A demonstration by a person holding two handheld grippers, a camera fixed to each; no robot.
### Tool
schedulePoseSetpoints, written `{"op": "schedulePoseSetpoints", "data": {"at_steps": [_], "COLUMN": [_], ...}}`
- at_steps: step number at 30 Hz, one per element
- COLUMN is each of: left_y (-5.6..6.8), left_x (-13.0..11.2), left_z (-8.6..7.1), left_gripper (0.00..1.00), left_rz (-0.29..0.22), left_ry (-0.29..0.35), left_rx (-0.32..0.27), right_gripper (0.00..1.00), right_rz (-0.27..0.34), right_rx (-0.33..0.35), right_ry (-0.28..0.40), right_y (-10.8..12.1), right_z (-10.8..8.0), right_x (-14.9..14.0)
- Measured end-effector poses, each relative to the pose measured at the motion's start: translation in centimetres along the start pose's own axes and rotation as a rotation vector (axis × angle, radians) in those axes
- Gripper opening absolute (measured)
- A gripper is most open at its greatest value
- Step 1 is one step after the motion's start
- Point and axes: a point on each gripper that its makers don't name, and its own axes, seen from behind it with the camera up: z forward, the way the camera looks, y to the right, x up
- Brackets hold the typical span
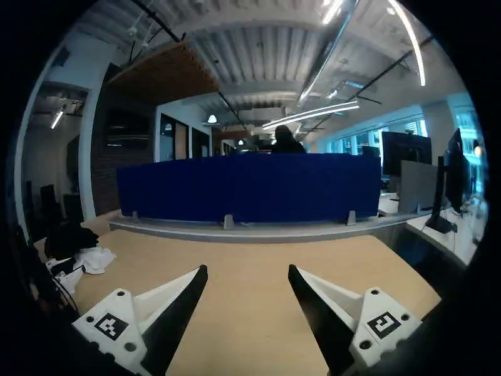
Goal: Fold towel
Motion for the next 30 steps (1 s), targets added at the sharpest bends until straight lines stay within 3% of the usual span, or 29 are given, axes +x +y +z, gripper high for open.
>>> {"op": "schedulePoseSetpoints", "data": {"at_steps": [6,11,20,30], "left_y": [-0.1,-0.1,-0.1,-0.2], "left_x": [0.0,0.0,-0.1,-0.1], "left_z": [0.0,0.0,0.1,0.1], "left_gripper": [0.90,0.90,0.90,0.90], "left_rz": [0.000,0.000,0.000,0.000], "left_ry": [0.000,0.000,0.000,0.000], "left_rx": [0.000,0.000,0.000,0.000], "right_gripper": [1.00,1.00,1.00,1.00], "right_rz": [0.012,0.025,0.050,0.054], "right_rx": [-0.020,-0.038,-0.084,-0.103], "right_ry": [0.065,0.108,0.132,0.118], "right_y": [2.0,3.8,7.5,8.5], "right_z": [-0.9,-1.4,-1.2,0.3], "right_x": [1.3,0.6,-3.4,-7.8]}}
